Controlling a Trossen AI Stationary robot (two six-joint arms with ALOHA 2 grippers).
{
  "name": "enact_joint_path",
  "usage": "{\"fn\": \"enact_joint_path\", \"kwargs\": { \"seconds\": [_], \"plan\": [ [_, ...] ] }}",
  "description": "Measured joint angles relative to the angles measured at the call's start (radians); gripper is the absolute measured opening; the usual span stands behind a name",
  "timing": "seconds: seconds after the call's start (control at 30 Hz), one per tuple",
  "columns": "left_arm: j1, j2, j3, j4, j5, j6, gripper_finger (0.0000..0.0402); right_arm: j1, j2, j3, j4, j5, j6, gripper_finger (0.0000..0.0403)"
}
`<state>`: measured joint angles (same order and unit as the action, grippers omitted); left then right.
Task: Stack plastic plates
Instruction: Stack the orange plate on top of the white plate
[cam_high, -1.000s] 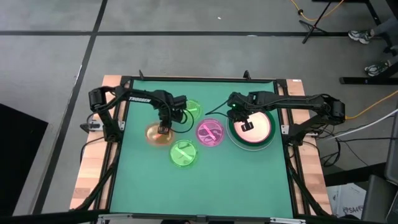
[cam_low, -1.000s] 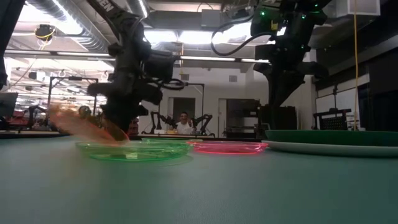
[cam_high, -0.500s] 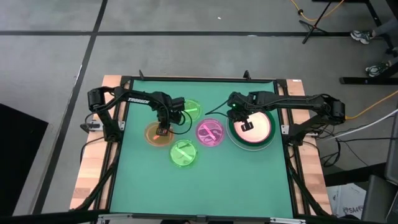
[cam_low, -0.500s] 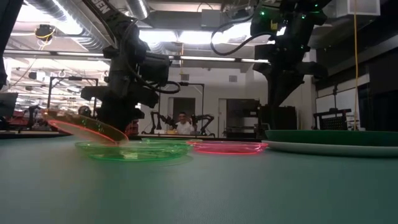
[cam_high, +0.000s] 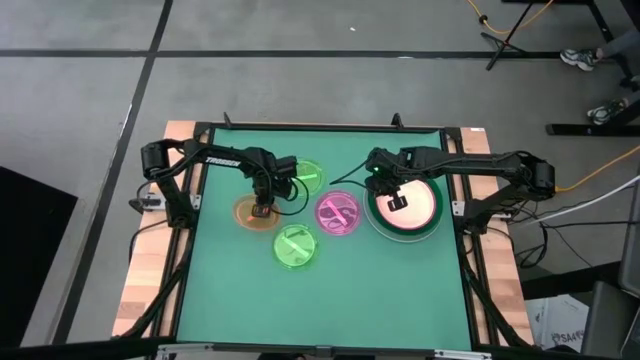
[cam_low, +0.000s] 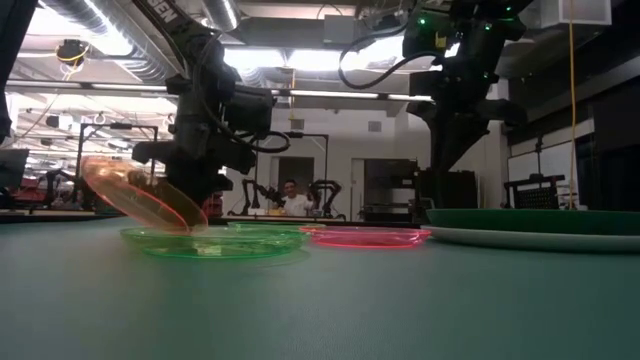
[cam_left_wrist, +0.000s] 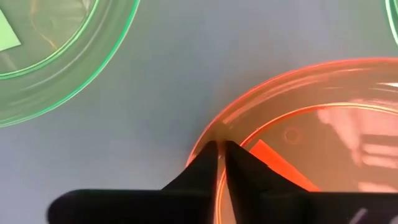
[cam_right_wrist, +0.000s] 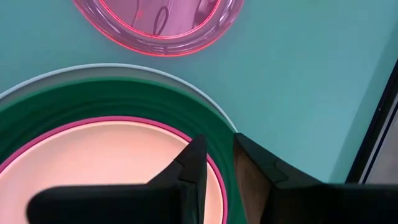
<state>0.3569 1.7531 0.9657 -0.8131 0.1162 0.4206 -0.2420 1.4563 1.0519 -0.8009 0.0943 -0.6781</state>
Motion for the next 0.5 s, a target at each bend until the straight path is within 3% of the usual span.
{"fn": "enact_joint_path", "kwargs": {
  "seconds": [0.1, 0.5],
  "plan": [
    [0.0, 0.0, 0.0, 0.0, -0.001, 0.0, 0.0003, 0.0, 0.0, 0.0, 0.0, 0.0, 0.0, 0.0069],
    [0.0, 0.001, -0.001, -0.002, -0.005, -0.002, 0.0007, 0.0, 0.0, 0.0, 0.0, 0.0, 0.0, 0.0069]
  ]
}}
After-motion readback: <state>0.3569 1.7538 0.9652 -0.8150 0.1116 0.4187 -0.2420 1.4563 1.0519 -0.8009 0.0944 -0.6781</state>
